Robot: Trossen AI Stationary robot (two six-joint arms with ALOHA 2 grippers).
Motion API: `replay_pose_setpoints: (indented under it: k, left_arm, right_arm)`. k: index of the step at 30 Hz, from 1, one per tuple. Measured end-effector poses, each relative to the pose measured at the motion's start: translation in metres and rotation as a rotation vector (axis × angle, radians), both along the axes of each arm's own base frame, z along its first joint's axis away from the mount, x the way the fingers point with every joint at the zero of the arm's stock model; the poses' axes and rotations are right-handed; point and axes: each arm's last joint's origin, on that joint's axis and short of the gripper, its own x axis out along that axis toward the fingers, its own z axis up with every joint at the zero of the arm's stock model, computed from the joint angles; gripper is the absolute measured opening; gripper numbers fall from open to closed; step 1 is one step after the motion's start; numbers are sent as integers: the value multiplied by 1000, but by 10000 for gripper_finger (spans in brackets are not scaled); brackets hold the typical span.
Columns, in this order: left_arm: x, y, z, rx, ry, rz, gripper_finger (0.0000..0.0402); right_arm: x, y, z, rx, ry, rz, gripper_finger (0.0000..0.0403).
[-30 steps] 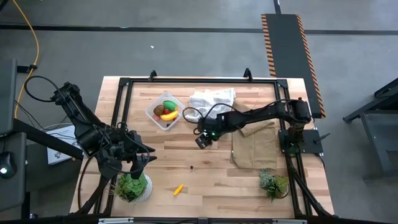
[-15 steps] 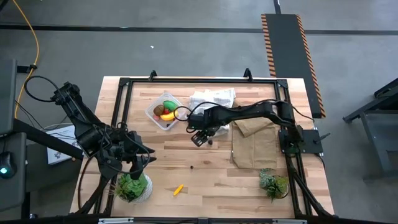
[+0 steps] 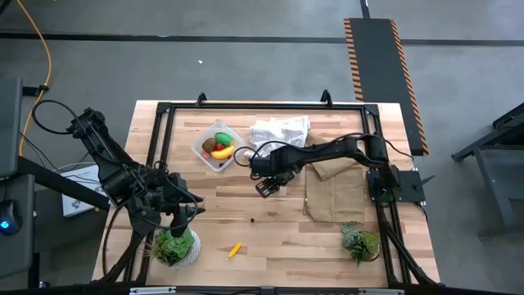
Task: Pick and placing Produce into tupperware
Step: Put the black blackberry into the transparent bin
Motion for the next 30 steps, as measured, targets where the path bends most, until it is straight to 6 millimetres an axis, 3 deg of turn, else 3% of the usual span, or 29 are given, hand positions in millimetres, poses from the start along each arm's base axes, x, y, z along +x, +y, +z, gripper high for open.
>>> replay_pose_setpoints:
  k: [16,30]
  left_arm:
    - [0,0,0,-1,6,-9,159]
    - [0,0,0,0,6,-10,159]
  right_arm:
    - [0,-4,-1,7,0,-33,209]
    - [5,-5,-29,54,72,-24,209]
